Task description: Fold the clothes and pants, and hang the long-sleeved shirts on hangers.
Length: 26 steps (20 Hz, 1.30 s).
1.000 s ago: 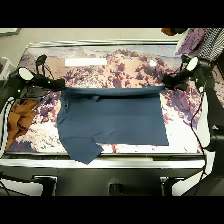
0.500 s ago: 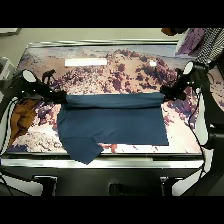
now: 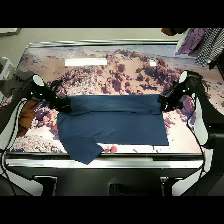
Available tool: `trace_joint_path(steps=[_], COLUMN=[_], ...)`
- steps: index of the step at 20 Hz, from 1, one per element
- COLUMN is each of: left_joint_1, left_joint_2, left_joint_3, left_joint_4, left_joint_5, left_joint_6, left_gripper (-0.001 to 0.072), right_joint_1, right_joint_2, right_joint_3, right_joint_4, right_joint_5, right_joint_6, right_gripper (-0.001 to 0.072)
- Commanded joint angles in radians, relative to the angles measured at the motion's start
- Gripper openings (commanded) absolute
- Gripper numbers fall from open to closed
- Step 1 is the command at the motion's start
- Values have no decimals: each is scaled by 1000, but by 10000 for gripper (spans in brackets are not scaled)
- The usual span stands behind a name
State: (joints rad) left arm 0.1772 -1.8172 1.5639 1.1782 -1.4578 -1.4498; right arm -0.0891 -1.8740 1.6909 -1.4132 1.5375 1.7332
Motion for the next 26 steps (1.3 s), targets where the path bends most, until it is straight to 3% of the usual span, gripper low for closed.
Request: trace_joint_path(steps=[1,2,7,13,19,26], left_joint_1=[6,19,166,378,382,328], left_joint_2=[0,14,181,602,864,868], left_joint_3=[0,0,-49,-669,-1166,-1309], left_joint_4=[2,10,115,-40,-251,-382], left_joint_5=[-15,-29,-131,-4,164,299], left_joint_6=[-13,-16,-27,-23,-22,23], left_gripper=[342,342,342,342,342,342], right_joint_1=[0,-6,-171,-378,-373,-373], right_joint_2=[4,16,203,479,588,605], right_joint_3=[-22,-22,-64,-533,-763,-766], right_joint_4=[21,12,87,253,350,410], right_joint_5=[33,65,20,-93,-126,-122], right_joint_6=[-66,-117,-216,-276,-290,-290], right_gripper=[325,361,365,364,355,356])
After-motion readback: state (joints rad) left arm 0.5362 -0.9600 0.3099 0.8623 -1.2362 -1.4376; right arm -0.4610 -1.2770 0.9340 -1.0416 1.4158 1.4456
